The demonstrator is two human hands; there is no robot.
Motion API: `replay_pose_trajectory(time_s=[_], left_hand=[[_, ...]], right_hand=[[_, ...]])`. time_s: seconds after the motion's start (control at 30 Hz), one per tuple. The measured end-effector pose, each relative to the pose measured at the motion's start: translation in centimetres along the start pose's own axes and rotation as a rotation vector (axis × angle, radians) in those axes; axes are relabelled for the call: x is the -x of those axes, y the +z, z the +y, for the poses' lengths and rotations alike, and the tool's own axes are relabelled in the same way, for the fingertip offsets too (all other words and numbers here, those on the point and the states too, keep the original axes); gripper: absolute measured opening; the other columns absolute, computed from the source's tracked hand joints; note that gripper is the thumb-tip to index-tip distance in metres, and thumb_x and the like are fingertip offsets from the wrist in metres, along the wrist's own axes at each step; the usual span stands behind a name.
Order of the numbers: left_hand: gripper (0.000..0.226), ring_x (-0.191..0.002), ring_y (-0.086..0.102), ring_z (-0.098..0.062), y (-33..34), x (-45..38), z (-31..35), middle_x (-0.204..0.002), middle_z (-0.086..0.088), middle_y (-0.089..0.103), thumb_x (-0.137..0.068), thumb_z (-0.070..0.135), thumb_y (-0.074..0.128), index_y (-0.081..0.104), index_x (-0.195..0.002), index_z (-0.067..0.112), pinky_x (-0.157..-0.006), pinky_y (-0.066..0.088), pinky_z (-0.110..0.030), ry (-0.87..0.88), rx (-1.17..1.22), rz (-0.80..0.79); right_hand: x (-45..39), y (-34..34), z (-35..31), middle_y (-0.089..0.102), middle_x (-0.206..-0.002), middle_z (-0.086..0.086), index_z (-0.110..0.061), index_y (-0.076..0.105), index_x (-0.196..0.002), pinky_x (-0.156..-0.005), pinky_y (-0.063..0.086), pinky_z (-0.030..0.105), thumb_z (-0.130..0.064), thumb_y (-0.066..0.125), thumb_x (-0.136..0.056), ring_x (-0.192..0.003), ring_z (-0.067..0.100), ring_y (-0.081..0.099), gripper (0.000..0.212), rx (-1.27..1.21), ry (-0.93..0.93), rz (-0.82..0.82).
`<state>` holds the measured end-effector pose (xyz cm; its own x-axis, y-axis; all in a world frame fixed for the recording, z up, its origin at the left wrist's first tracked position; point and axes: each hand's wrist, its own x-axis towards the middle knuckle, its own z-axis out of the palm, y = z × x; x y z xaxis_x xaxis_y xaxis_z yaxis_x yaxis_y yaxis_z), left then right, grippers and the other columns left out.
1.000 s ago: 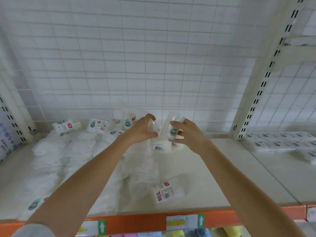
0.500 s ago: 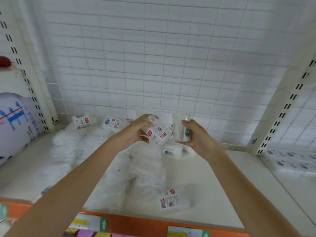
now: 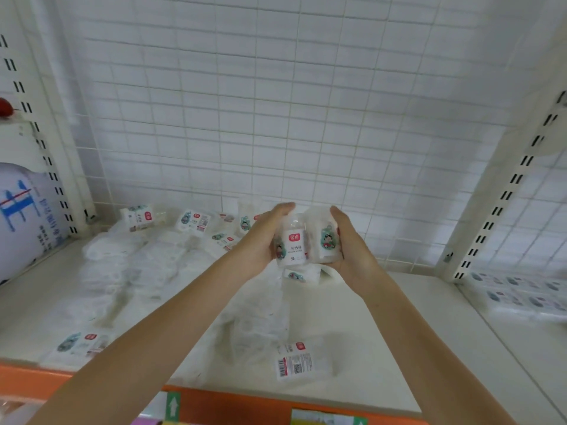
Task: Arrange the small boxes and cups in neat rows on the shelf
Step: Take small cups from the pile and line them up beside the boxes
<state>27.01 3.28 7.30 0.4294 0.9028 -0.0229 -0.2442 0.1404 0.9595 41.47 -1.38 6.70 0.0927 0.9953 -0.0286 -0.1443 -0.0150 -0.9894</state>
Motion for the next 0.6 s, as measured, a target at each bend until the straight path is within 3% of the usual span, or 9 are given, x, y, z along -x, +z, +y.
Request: replay_pose_trajectory(time_s=[0.1, 0.17, 0.23, 0.37, 0.5, 0.6], left_hand=[[0.017, -0.07, 0.044, -0.016, -0.1, -0.2, 0.4, -0.075, -0.001, 0.045, -0.072, 0.032, 0.058, 0.048, -0.075, 0.019, -0.062, 0.038, -0.028, -0.01, 0.02, -0.098], [0.018, -0.077, 0.055, -0.015, -0.5, 0.4, 0.3, -0.076, 0.0, 0.058, -0.085, 0.032, 0.058, 0.061, -0.072, 0.019, -0.07, 0.044, -0.027, 0.051, -0.081, -0.153], [0.033, -0.077, 0.064, -0.012, -0.8, 1.2, 0.3, -0.073, 0.003, 0.067, -0.091, 0.033, 0.05, 0.068, -0.066, 0.022, -0.074, 0.048, -0.025, 0.106, -0.185, -0.151], [0.041, -0.095, 0.067, -0.019, -2.2, 2.8, -0.1, -0.102, -0.008, 0.07, -0.089, 0.04, 0.047, 0.064, -0.107, 0.008, -0.08, 0.052, -0.027, 0.083, -0.256, -0.179], [0.034, -0.096, 0.066, -0.017, -2.8, 3.6, -0.8, -0.104, -0.006, 0.069, -0.09, 0.038, 0.048, 0.06, -0.109, 0.012, -0.086, 0.052, -0.034, 0.022, -0.229, -0.21], [0.013, -0.079, 0.067, -0.006, -2.1, 3.4, -1.7, -0.088, 0.004, 0.07, -0.092, 0.027, 0.049, 0.059, -0.096, 0.019, -0.074, 0.054, -0.025, -0.001, -0.203, -0.242]], right_hand=[[0.3, -0.6, -0.6, 0.067, -0.109, 0.009, -0.012, 0.058, -0.117, -0.096, 0.047, 0.043, -0.043, 0.046, -0.092, -0.1, 0.025, 0.064, 0.041, 0.011, -0.019, 0.077], [0.8, -1.1, -0.7, 0.065, -0.103, 0.006, -0.014, 0.055, -0.114, -0.089, 0.051, 0.04, -0.036, 0.053, -0.09, -0.094, 0.021, 0.064, 0.033, 0.07, -0.091, 0.117], [1.3, -1.4, -0.6, 0.063, -0.099, 0.004, -0.015, 0.051, -0.114, -0.075, 0.051, 0.031, -0.029, 0.059, -0.087, -0.092, 0.018, 0.063, 0.031, 0.13, -0.15, 0.13], [2.3, -1.3, 0.3, 0.064, -0.095, -0.001, -0.014, 0.052, -0.113, -0.072, 0.046, 0.024, -0.022, 0.059, -0.087, -0.091, 0.014, 0.063, 0.029, 0.175, -0.165, 0.084], [4.2, -1.2, 1.8, 0.068, -0.093, -0.007, -0.018, 0.058, -0.113, -0.072, 0.049, 0.024, -0.022, 0.06, -0.083, -0.09, 0.009, 0.064, 0.031, 0.151, -0.154, 0.055], [6.6, -1.6, 2.3, 0.069, -0.095, -0.007, -0.018, 0.06, -0.111, -0.07, 0.051, 0.021, -0.031, 0.062, -0.072, -0.092, 0.009, 0.065, 0.042, 0.151, -0.16, 0.084]])
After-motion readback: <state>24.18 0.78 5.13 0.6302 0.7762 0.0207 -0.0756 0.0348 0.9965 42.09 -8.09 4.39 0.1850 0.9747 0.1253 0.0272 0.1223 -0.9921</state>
